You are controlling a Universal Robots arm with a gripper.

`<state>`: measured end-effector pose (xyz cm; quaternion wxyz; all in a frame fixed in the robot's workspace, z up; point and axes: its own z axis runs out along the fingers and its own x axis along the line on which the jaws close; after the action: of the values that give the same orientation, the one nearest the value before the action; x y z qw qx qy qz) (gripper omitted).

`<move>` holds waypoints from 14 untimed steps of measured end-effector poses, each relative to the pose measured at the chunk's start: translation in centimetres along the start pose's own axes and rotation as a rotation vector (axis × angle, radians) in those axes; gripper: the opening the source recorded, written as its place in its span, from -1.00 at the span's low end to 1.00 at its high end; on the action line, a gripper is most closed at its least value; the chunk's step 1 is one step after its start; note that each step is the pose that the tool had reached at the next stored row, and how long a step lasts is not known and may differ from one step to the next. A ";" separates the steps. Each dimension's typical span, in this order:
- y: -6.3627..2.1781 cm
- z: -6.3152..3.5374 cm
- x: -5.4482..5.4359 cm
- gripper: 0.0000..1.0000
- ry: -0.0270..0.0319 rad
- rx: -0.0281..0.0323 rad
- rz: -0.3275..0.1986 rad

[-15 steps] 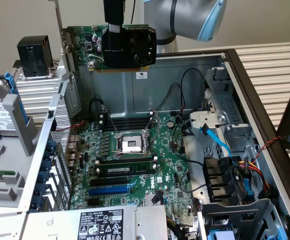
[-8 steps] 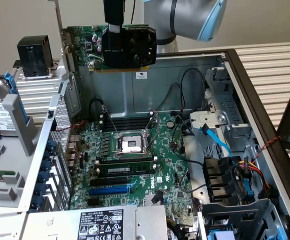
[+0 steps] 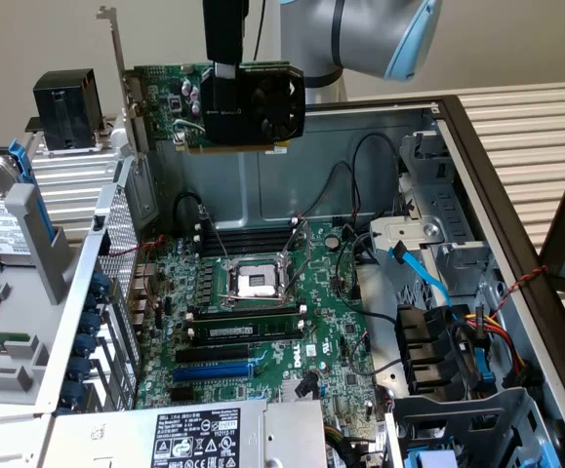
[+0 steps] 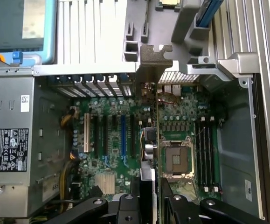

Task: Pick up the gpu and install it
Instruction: 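Insert the gpu into the slot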

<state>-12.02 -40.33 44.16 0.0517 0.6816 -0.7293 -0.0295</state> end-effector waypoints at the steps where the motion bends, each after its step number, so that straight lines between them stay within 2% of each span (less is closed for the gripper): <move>1: -0.02 0.18 0.0 -0.45 0.0001 0.0002 -0.002; 8: 0.13 1.48 0.5 -0.45 0.0002 0.0024 -0.007; 12: 0.50 2.10 0.6 -0.45 -0.0009 0.0129 -0.006; 14: 0.61 2.41 0.6 -0.45 -0.0015 0.0162 -0.002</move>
<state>-12.94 -40.99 41.86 0.0455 0.6828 -0.7288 -0.0241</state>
